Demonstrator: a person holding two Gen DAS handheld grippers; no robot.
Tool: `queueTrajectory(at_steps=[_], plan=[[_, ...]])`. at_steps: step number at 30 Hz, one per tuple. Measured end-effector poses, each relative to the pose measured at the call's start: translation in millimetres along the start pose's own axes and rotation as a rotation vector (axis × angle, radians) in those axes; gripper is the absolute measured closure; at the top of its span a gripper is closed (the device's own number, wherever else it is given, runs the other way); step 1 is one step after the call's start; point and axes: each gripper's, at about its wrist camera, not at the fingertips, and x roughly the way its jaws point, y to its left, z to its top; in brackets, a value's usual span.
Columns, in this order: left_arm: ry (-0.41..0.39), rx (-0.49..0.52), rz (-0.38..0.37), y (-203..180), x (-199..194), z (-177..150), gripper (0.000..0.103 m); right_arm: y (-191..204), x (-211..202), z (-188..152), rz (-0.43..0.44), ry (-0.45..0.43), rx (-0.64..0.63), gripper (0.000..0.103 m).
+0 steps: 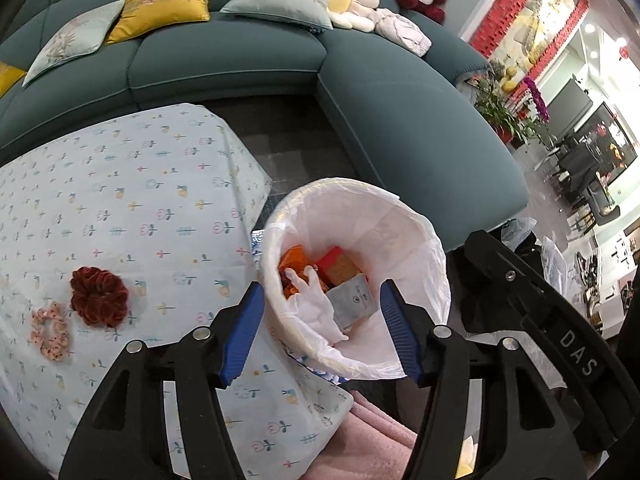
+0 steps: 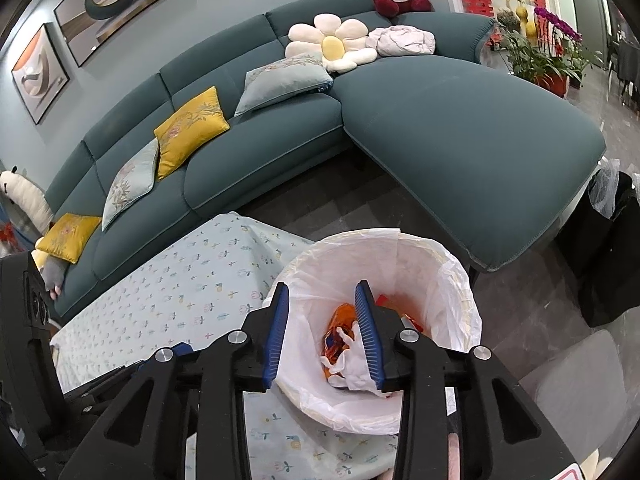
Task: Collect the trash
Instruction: 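Move both open tools back to the two scrunchies on the table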
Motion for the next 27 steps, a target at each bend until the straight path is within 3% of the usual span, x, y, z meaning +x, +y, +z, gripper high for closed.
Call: queueTrajectory(at_steps=[5,16,27], plan=[[-0.013,-0.036,0.017,22,-11,-3,0.046,19,-3,-3,0.004,0.002,-0.034,0.063],[-0.045,-0.126,0.07,82,-40,-11,0.045,75,-1,-22,0.045,0.036,-0.11,0.062],[-0.062,-0.246,0.15,170,-66,-37,0.039,141,11,-53,0.085,0.09,-0.202,0.056]])
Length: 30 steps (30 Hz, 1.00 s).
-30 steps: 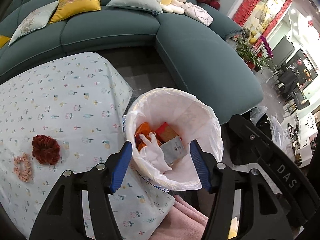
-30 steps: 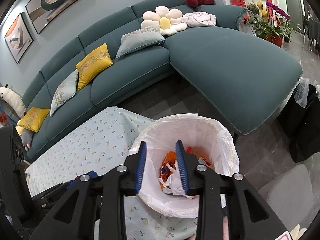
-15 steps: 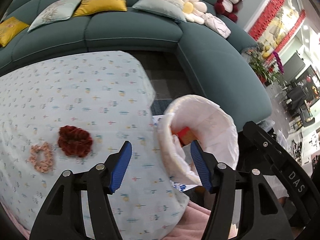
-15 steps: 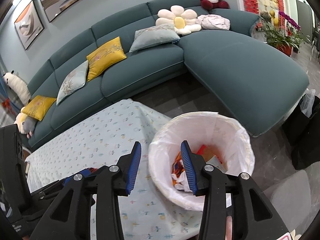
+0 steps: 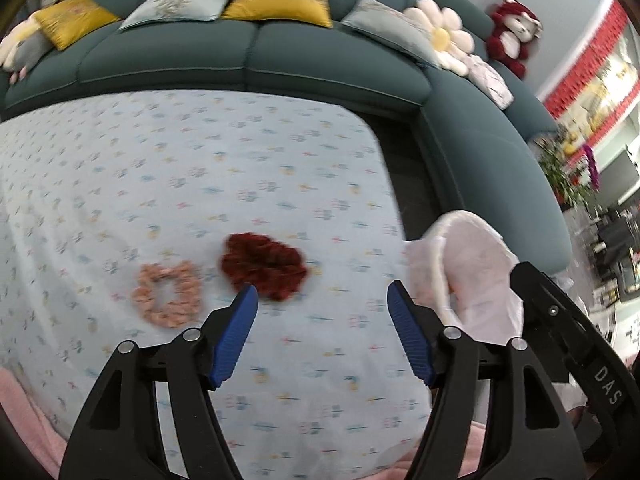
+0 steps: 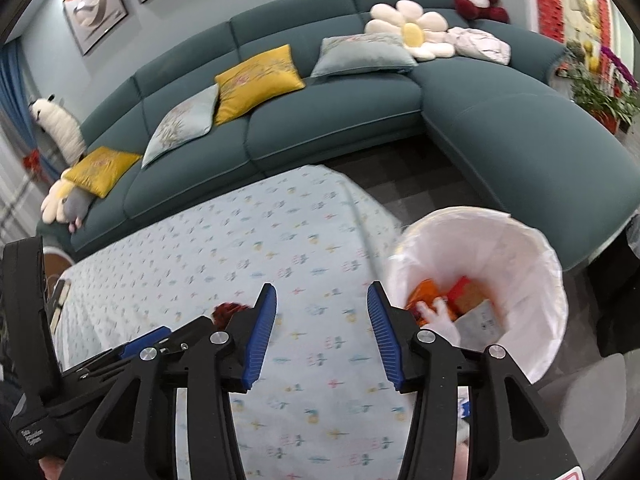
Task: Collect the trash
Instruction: 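Move both open tools back to the two scrunchies on the table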
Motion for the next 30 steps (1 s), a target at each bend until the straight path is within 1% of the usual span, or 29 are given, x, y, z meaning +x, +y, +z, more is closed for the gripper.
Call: queueTrajectory(at_steps=[10,17,18,20,23,30], plan=[[0.033,-0.12,0.077,87,5,-12,0.037,59,32,-18,0.02,0.067,-0.053,0.053],[0.076,-0.178,0.117,137,21,-20,0.037,83,63,-30,0.015,0.122,-0.07,0.053],[0.083,-0.185,0.121,142,24,-21,0.037,85,68,-32,0.013,0.131,-0.069,0.053],[0.102,-0.2,0.135,152,31,-22,0.033,89,82,-37,0.01,0.16,-0.061,0.053],[0.117,-0.213,0.146,163,40,-22,0.033,90,99,-43,-0.001,0.191,-0.049,0.053],[0.153,-0.199,0.168,167,63,-15,0.033,88,135,-47,-0.028,0.243,-0.011,0.053]])
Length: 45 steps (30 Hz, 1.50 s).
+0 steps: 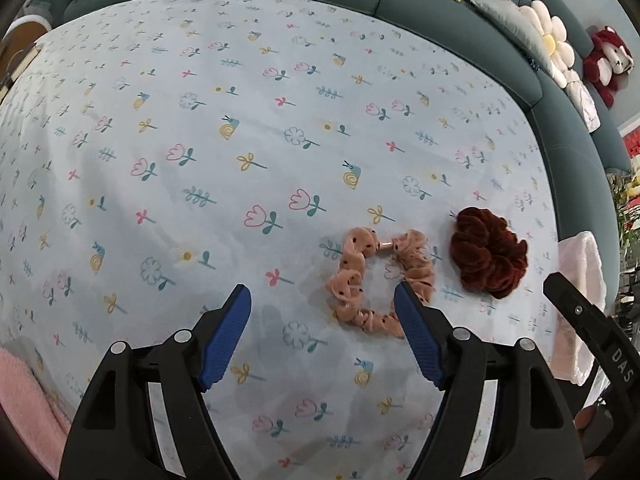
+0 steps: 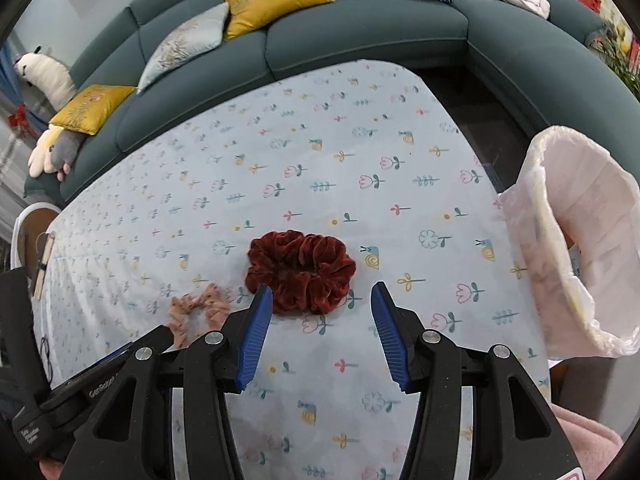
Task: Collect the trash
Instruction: 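Move both open tools back to the two scrunchies on the table, then grasp the pink scrunchie with the left tool while the right tool grasps the brown scrunchie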
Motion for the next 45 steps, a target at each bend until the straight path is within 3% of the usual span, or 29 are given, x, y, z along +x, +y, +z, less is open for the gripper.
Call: queueTrajectory(at_steps=[7,12,19,21,24,26,29,36,45], plan=[[0.049,-0.006,0.032,-5,23,9,0.03,-2,32,12,-0.038,0.035,0.008,0.053],[0.036,0.016,0.056,-12,28,13,0.024,-4,52,15,-0.046,0.064,0.019,0.053],[0.001,0.084,0.078,-22,29,7,0.023,-2,64,8,-0.046,0.064,0.005,0.052],[-0.016,0.105,0.083,-24,28,4,0.028,-1,64,8,-0.051,0.063,-0.008,0.053],[-0.035,0.12,0.085,-27,26,0,0.045,-2,63,8,-0.036,0.071,-0.012,0.071],[-0.034,0.121,0.066,-27,23,-1,0.065,-3,63,8,-0.012,0.089,-0.007,0.086],[-0.009,0.122,0.022,-31,21,-5,0.093,-2,59,5,-0.004,0.092,-0.006,0.088],[-0.021,0.139,-0.018,-43,2,-11,0.096,-15,24,3,0.026,0.039,0.019,0.09],[-0.116,0.195,-0.121,-89,-58,-12,0.096,-45,-51,18,0.039,-0.102,0.023,0.09]])
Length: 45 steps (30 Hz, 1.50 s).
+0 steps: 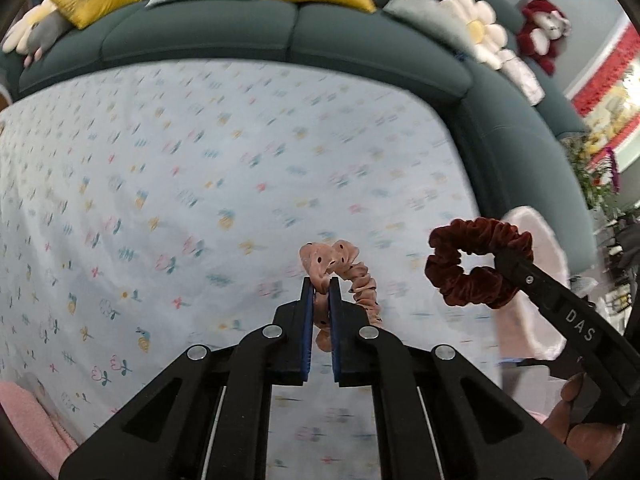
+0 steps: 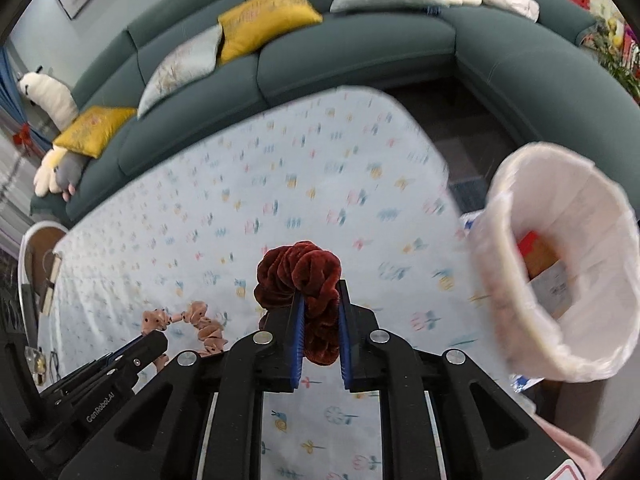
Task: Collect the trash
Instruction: 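Carry both scrunchies over the bin and open both tools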
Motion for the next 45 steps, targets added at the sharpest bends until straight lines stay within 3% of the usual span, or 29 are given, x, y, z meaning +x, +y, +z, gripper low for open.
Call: queueTrajectory(at_steps=[10,20,28,45], plan=[[-0.099,0.079,-0.116,-77,-60,18,0.096,-35,-97,29,0.003,-0.182,-0.019,0.09],[-0.163,0.197,-0.195,-161,-94,20,0.096,-77,-160,40,-0.029,-0.301,-0.017,0.09],[-0.148,0.274,-0.225,-217,-85,14,0.096,-117,-177,37,-0.065,-0.323,0.018,0.09],[-0.06,0.368,-0.232,-276,-35,-6,0.096,-193,-164,23,-0.107,-0.293,0.123,0.09]])
